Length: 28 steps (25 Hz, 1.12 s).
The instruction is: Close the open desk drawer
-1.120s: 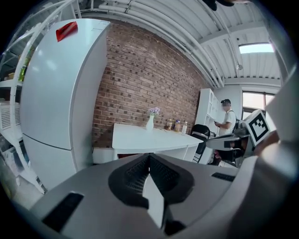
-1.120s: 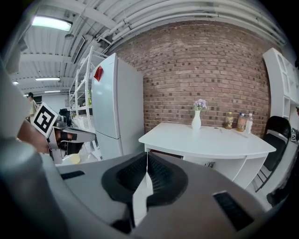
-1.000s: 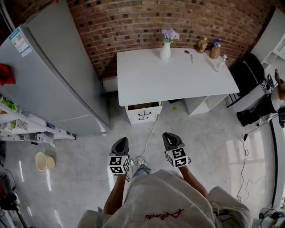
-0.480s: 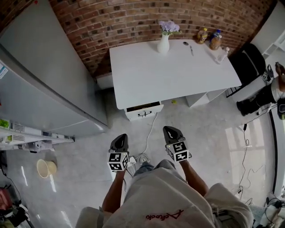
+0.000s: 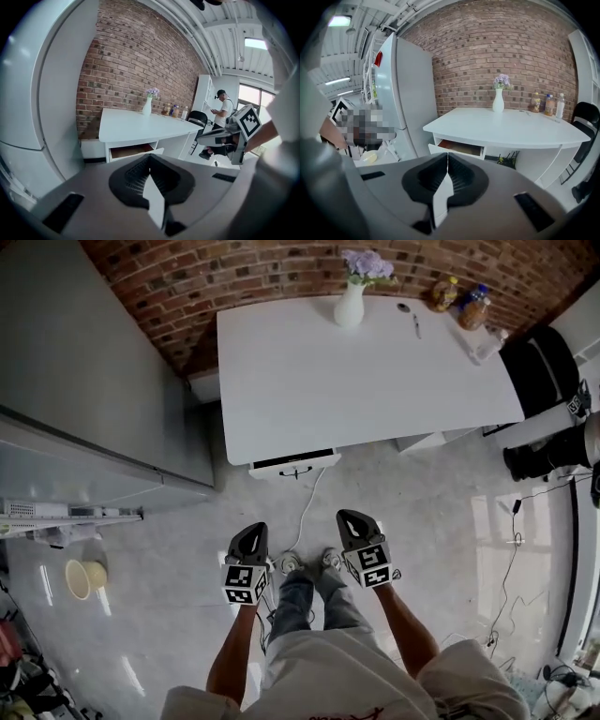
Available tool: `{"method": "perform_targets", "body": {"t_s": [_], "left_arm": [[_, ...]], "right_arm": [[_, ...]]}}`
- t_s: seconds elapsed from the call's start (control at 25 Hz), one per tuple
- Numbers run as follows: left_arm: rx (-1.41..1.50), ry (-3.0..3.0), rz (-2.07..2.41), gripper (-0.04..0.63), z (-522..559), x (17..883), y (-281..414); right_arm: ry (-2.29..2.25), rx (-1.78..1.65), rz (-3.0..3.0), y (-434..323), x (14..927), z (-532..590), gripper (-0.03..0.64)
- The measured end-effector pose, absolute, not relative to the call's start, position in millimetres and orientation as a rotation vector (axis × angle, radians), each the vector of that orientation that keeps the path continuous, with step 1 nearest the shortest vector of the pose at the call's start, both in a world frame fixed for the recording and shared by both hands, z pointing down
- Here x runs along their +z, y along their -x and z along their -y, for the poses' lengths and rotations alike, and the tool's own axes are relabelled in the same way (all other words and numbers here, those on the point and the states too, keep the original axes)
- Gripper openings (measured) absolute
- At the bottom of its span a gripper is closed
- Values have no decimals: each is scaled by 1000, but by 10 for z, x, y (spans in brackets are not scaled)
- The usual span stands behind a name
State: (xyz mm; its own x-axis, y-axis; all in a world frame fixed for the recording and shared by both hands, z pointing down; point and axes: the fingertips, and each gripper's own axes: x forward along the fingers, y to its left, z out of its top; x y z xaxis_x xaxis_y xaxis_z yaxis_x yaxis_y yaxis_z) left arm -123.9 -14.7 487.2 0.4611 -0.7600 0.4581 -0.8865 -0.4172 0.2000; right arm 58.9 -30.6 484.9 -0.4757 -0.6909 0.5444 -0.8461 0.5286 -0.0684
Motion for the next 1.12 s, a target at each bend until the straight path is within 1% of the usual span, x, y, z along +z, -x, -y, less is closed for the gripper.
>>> {"method": "perform_targets", "body": {"t_s": [0.28, 0.76, 0.88, 1.04, 1.08, 1.12], "left_arm": [[426, -2270, 1348, 12, 277, 5357, 1022], [403, -2208, 1380, 12, 578, 6478, 1136], [399, -2207, 1370, 12, 601, 6641, 1109], [376, -2221, 1352, 16, 651, 6707, 1036], [376, -2234, 1344, 58, 669, 6717, 1005], [386, -2246, 1334, 105, 689, 6742, 971]], "right_arm": [[-1181, 476, 2302, -594, 5431, 515, 18], [-1105, 523, 2263, -447, 6630, 593, 18], [-1100, 547, 2232, -464, 6853, 600, 18], [-1097, 584, 2255, -417, 6922, 653, 20], [-1095, 589, 2271, -395, 6923, 676, 42], [-1094, 589, 2282, -381, 6927, 704, 129]]}}
